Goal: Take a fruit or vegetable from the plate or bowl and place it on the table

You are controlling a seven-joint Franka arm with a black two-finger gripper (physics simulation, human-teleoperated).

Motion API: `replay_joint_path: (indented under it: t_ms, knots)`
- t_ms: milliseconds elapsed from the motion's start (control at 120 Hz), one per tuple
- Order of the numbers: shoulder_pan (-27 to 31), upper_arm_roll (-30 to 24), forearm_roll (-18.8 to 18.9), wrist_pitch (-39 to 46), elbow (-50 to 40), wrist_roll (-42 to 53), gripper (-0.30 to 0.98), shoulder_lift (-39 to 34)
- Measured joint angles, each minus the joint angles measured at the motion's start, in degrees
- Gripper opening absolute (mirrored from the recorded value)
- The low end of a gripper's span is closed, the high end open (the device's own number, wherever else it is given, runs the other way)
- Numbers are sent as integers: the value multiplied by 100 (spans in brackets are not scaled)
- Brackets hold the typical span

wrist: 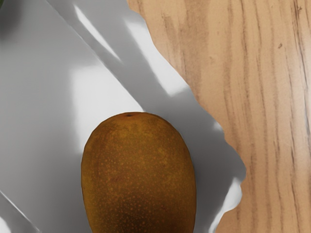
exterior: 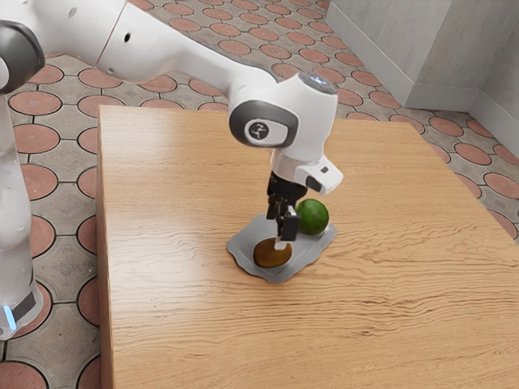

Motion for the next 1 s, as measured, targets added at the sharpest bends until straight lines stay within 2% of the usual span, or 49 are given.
replay_joint_path:
  t_ms: [367,850,1000]
  knots:
    - [101,9,-1,298,-309,165,69,10]
    - [81,-27,-18,809,-437,309,69,372]
    - [57,-28,-33,883,-437,333,63,457]
